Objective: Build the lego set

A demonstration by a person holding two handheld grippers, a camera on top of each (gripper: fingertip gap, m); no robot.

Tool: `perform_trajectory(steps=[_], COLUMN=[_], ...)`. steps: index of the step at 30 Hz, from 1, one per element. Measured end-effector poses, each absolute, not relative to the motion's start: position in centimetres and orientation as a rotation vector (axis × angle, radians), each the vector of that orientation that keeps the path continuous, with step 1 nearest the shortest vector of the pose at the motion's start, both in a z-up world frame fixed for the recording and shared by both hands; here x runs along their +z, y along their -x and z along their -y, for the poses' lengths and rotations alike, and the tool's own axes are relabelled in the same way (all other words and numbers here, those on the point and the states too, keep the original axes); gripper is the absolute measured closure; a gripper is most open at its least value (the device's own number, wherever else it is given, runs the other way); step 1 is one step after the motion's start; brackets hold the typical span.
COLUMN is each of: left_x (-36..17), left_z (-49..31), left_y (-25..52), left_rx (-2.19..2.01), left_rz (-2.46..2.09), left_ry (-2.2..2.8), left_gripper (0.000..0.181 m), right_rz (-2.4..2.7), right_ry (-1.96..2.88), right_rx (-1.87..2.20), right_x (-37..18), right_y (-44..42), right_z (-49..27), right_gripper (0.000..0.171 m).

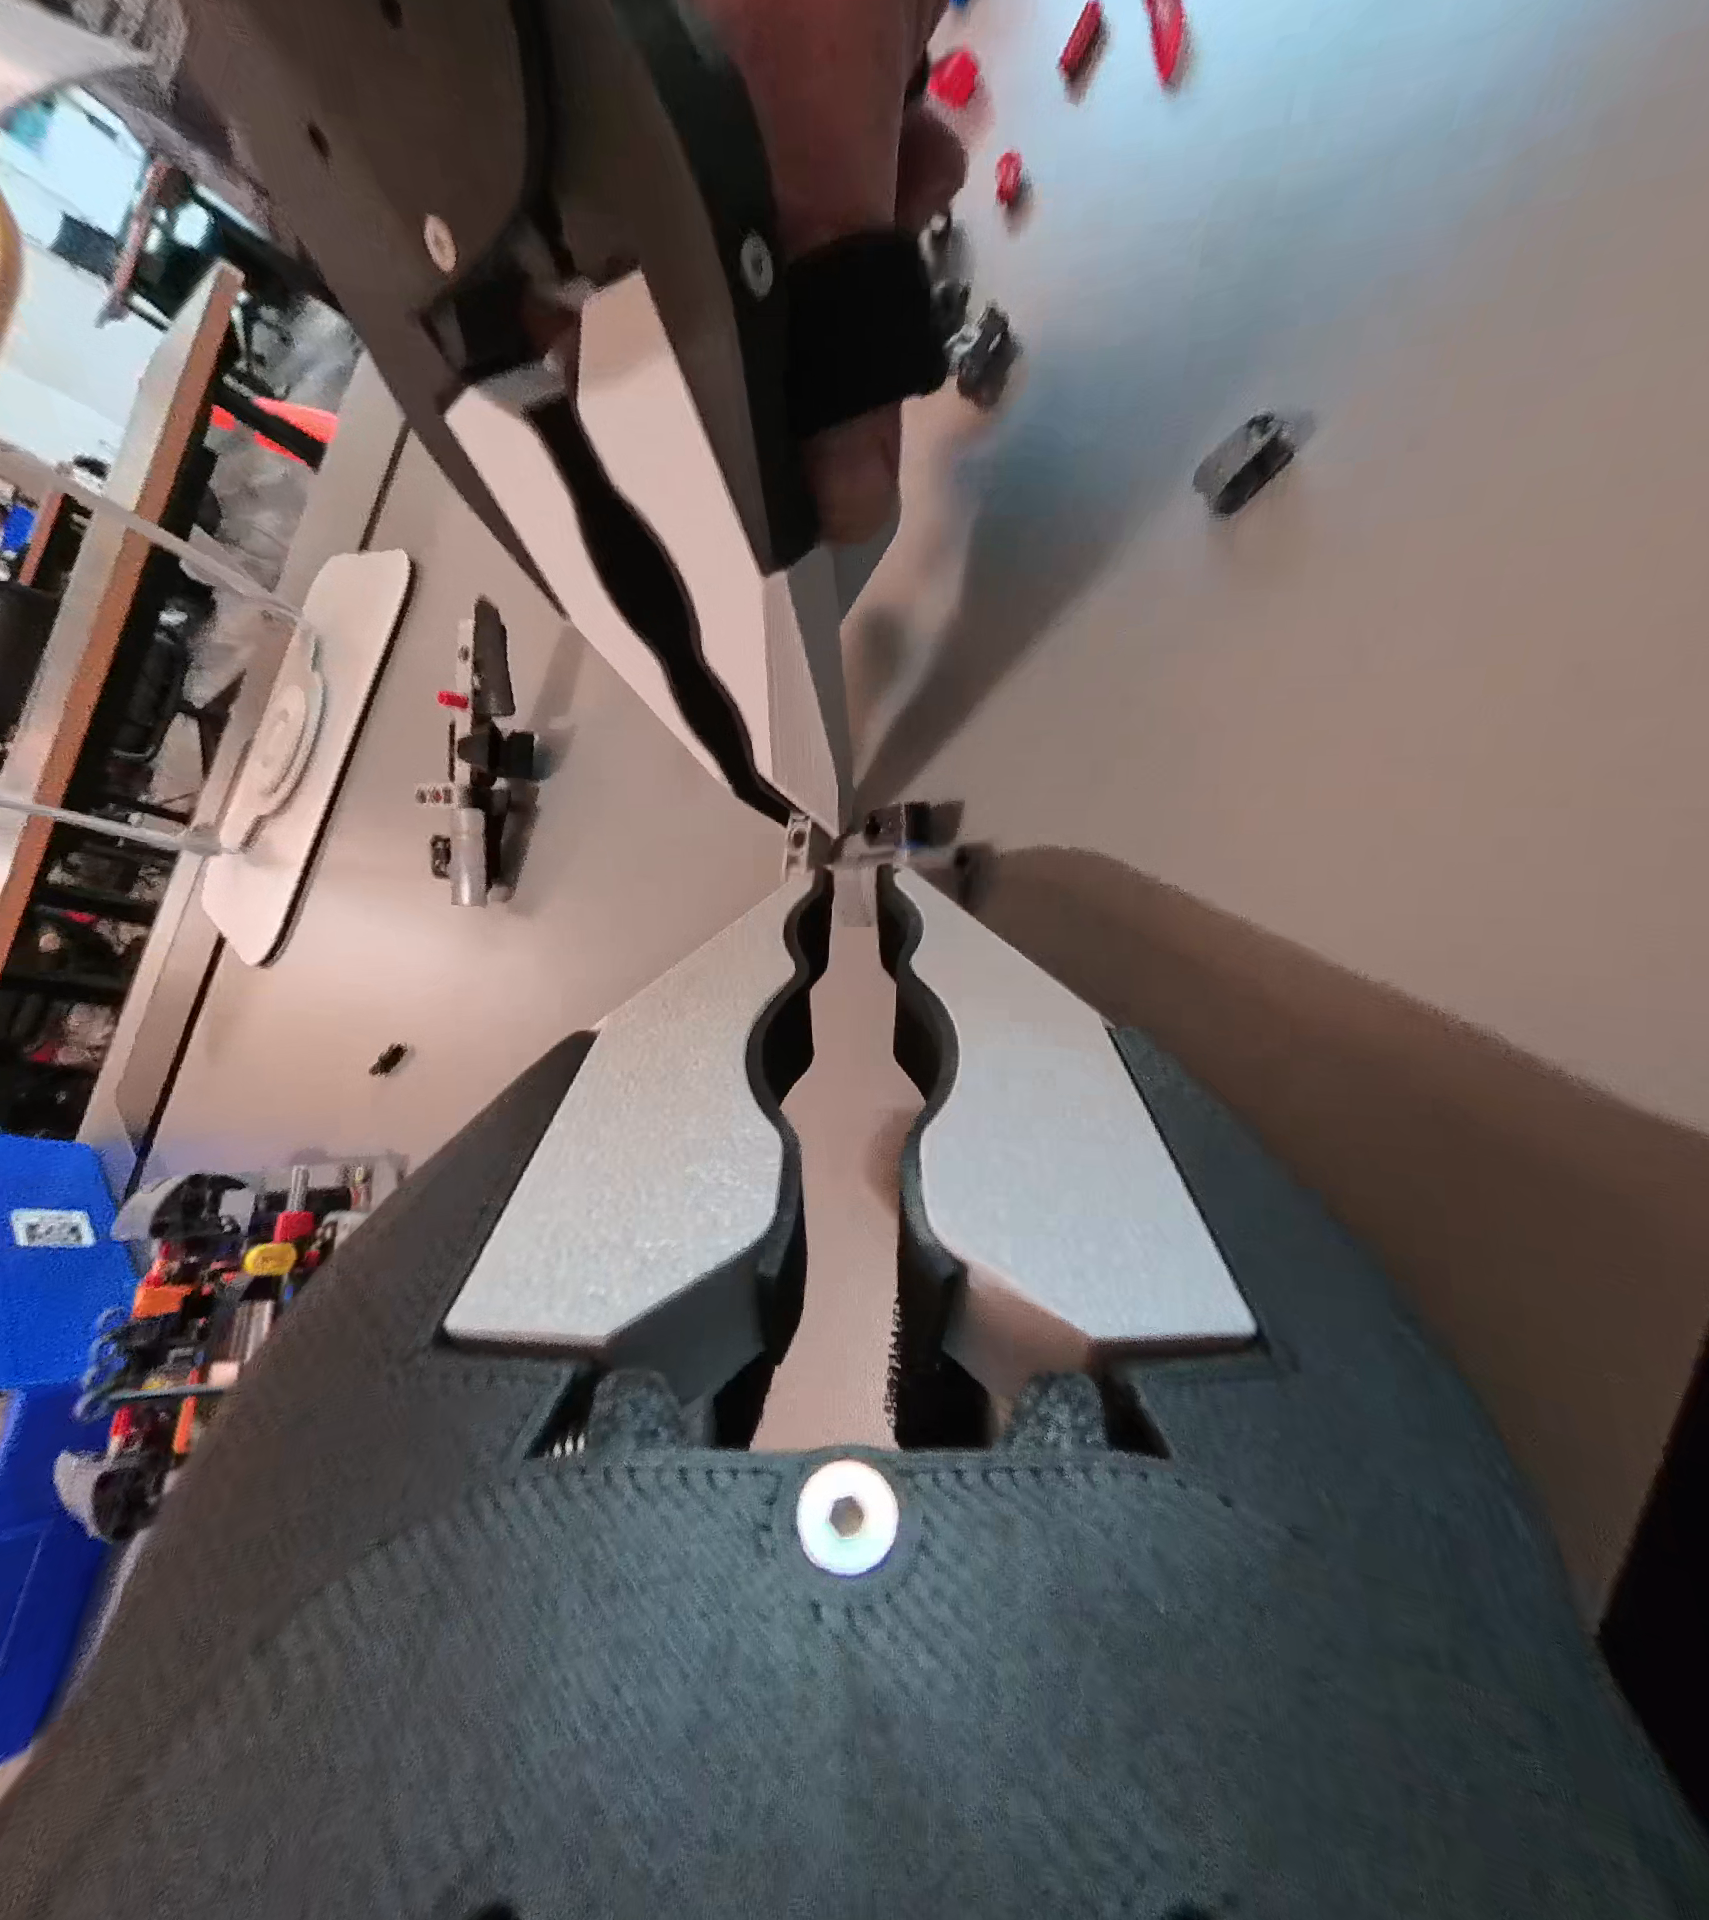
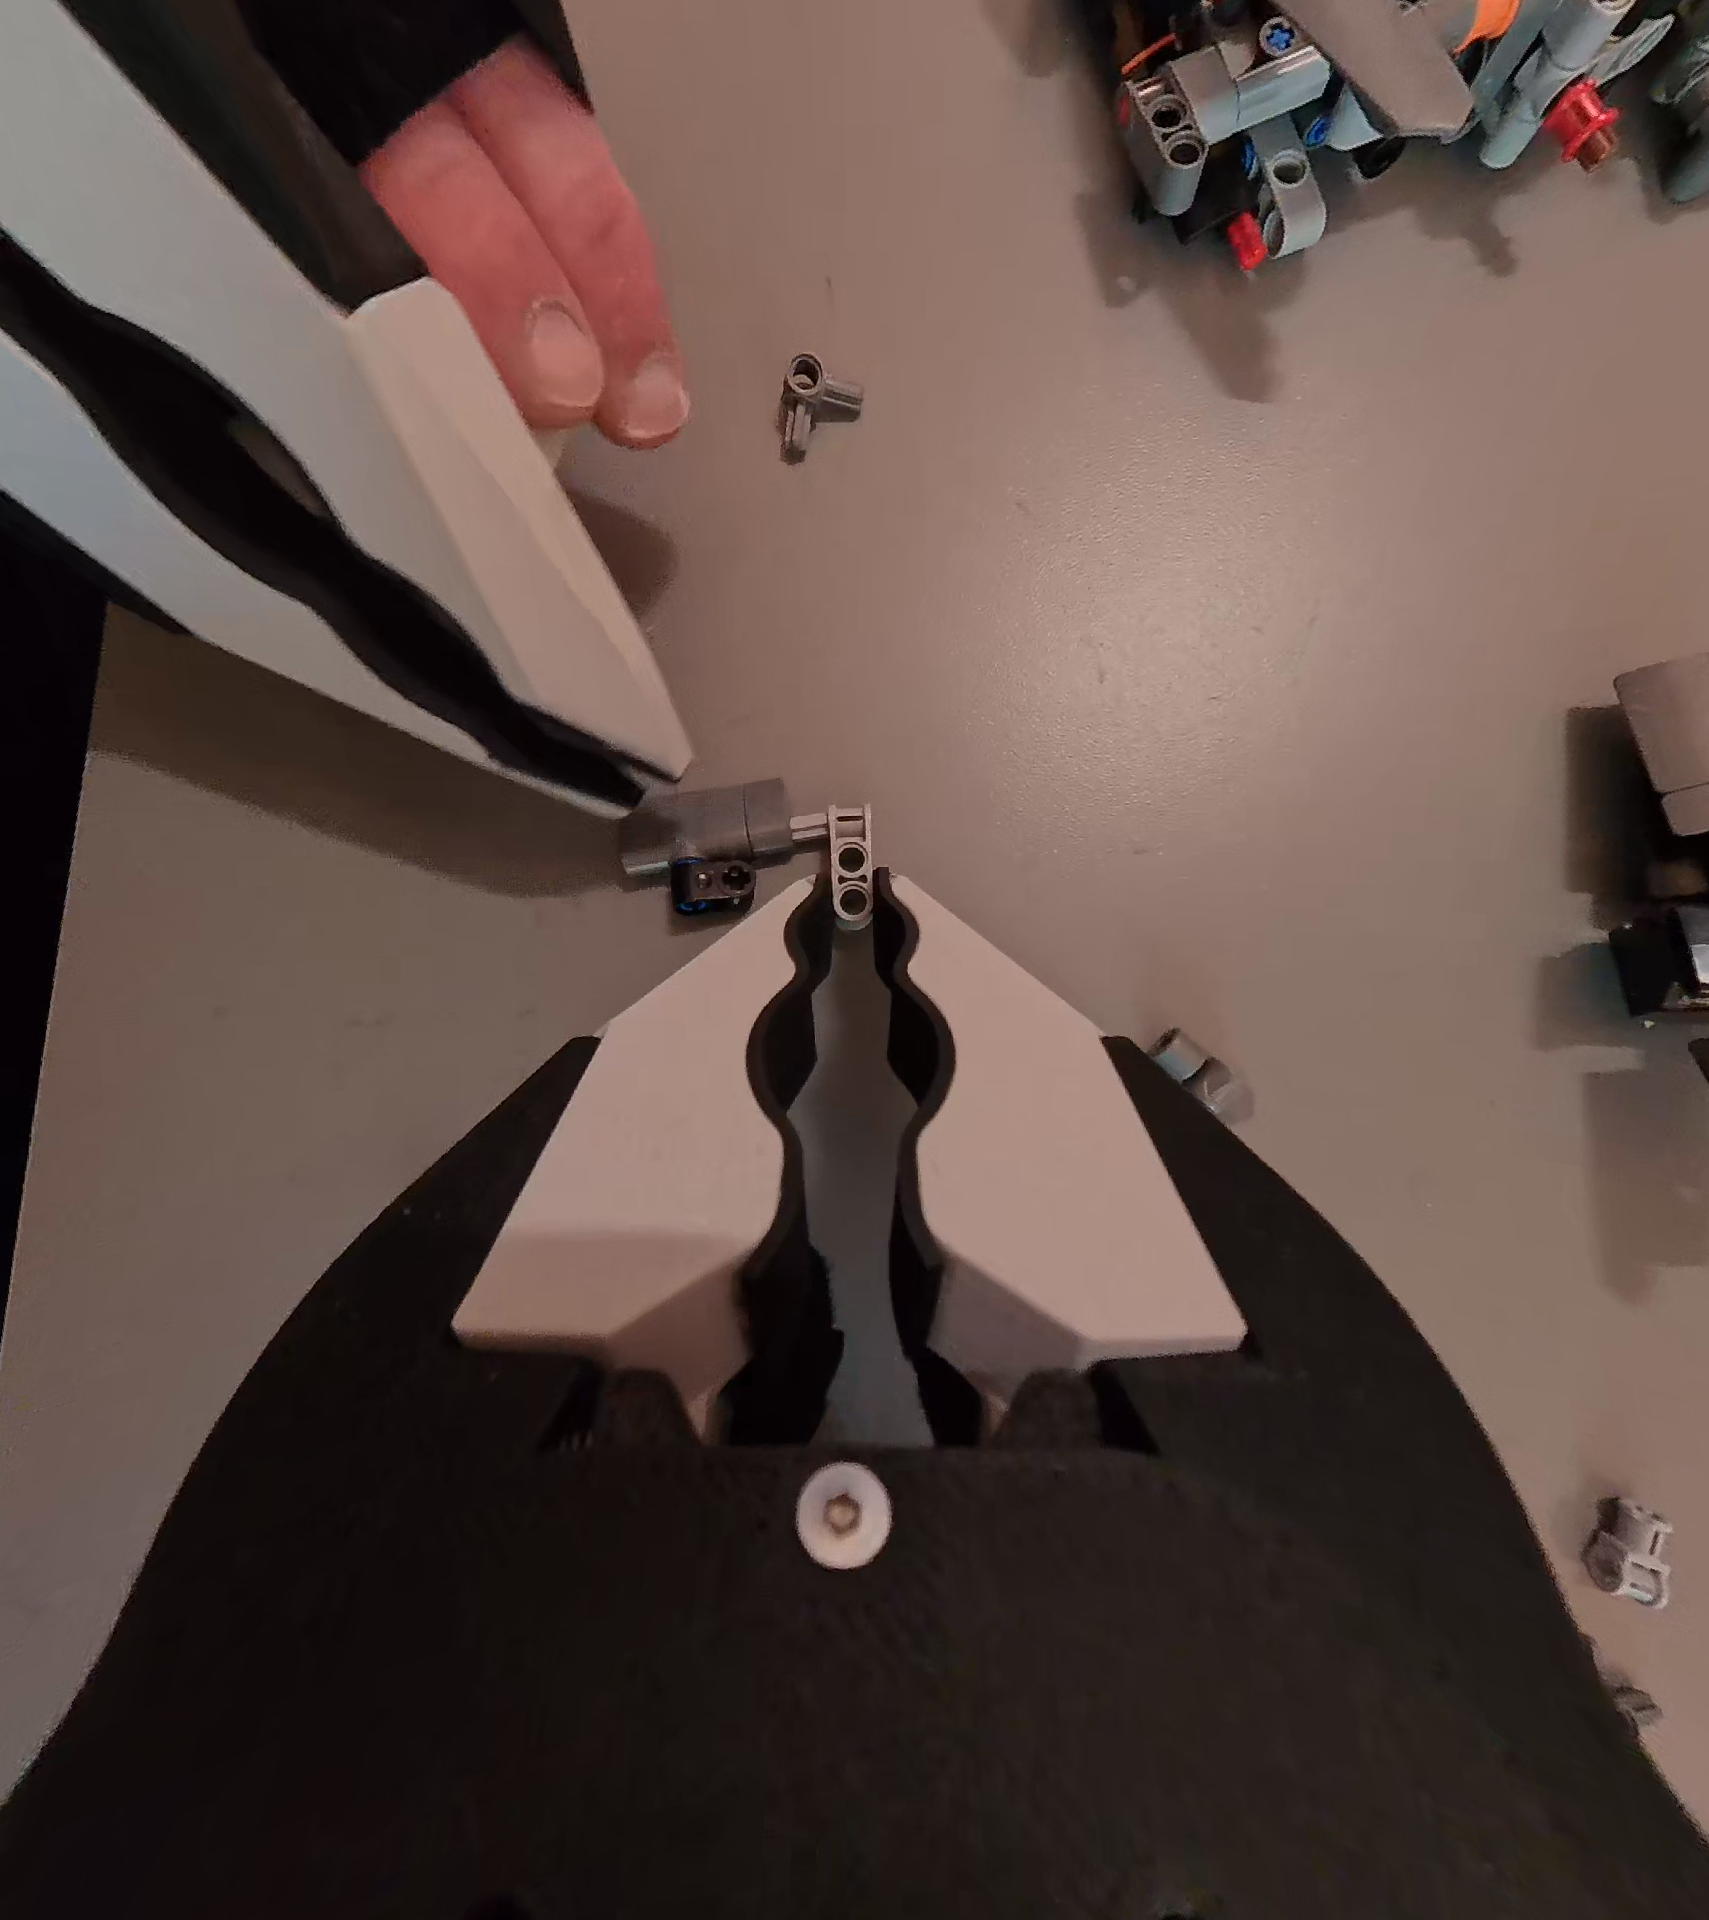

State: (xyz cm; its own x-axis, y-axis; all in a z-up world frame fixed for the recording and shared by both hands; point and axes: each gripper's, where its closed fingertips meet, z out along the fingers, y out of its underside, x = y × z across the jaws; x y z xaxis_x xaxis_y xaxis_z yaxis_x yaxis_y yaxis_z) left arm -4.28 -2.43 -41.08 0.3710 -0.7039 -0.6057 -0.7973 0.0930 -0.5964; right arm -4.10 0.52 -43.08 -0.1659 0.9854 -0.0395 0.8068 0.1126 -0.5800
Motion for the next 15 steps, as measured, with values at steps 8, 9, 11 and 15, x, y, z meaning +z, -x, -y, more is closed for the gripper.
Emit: perform_trajectory(steps=[8,9,11,15], left_x=[-42.1,-42.1,-42.2,-42.2], left_z=[2.3,2.2,2.2,2.3], left_y=[3.2,3.2,3.2,3.2], left_rx=[0.122,0.125,0.131,0.097], left_rz=[-1.406,-1.406,-1.415,-1.429], left_ry=[1.613,1.615,1.607,1.612], left_gripper=[0.18,0.181,0.181,0.181], right_rz=[2.066,2.07,2.085,2.13], right_ry=[1.728,1.725,1.712,1.671], right_rx=[0.701,0.703,0.705,0.705], right_x=[-43.1,-43.1,-43.1,-43.1], right_y=[4.1,4.1,4.1,4.1], right_z=[-0.5,-0.5,-0.5,-0.5], right_gripper=[0.166,0.166,0.166,0.166])
